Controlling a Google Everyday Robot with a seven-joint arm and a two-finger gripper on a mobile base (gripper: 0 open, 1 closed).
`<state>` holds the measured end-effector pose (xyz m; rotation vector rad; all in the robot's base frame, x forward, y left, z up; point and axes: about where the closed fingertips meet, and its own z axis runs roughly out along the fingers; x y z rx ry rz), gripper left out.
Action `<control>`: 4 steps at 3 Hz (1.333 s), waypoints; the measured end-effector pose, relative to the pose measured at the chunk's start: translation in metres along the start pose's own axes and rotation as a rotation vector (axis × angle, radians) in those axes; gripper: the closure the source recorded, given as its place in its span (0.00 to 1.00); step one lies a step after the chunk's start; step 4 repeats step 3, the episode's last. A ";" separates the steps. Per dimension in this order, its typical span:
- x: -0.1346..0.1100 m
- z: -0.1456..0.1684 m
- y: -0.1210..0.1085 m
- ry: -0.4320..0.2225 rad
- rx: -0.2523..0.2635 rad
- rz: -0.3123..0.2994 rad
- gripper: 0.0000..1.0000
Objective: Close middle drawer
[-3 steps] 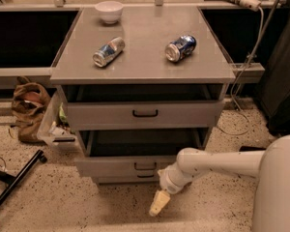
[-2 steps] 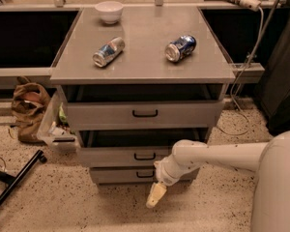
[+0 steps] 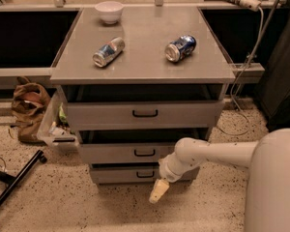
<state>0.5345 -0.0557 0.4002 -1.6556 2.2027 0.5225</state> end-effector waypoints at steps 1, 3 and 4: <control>0.010 0.009 -0.033 0.036 0.011 0.037 0.00; 0.004 0.012 -0.079 0.071 0.047 0.046 0.00; 0.004 0.012 -0.079 0.071 0.047 0.046 0.00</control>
Offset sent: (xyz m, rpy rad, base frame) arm 0.0896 -0.0325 -0.0323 -0.1032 0.0266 -0.0840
